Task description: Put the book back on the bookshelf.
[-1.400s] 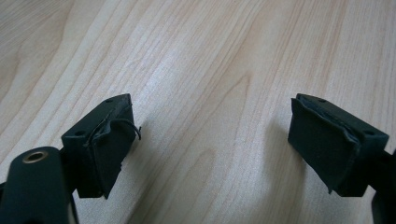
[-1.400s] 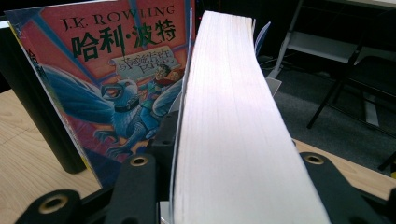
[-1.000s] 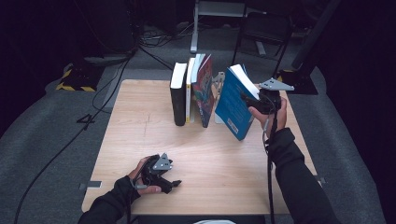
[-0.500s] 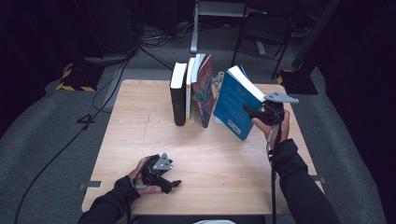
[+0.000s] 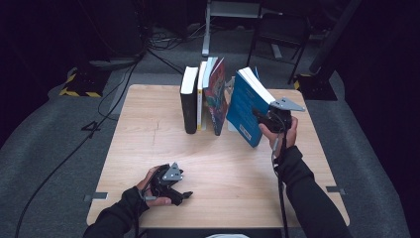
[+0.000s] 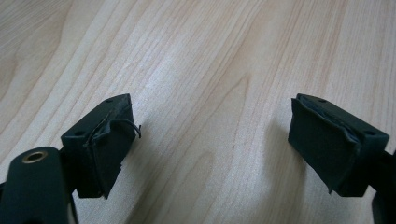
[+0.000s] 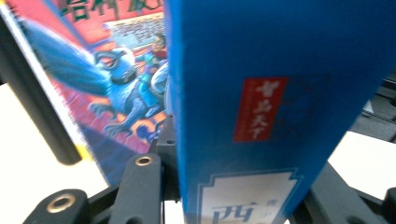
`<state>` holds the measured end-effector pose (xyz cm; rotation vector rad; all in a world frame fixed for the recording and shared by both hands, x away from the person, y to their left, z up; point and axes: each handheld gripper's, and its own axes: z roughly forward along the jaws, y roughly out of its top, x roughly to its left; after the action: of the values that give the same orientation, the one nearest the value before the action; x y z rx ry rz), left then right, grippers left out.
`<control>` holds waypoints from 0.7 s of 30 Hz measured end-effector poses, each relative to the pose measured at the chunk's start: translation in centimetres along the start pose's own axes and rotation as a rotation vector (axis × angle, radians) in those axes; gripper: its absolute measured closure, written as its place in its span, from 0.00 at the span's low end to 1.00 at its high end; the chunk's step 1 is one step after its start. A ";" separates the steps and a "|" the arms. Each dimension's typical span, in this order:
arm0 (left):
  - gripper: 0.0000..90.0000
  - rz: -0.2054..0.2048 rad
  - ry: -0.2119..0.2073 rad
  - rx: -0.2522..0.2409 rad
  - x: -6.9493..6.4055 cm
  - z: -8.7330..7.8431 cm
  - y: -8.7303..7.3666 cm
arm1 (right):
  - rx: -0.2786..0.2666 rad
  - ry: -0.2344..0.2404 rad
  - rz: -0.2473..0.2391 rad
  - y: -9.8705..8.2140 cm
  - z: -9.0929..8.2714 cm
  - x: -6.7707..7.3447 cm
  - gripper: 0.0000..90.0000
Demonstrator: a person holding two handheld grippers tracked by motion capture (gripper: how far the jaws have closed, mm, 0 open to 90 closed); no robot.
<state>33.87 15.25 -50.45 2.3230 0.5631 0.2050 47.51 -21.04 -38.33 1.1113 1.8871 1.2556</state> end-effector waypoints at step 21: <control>0.17 0.002 -0.004 -0.003 -0.1 0.0 0.0 | -0.029 -0.072 0.028 1.1 1.3 0.4 0.67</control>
<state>33.83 15.21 -50.47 2.3207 0.5584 0.2020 48.76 -19.87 -37.79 1.1558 1.8004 1.2381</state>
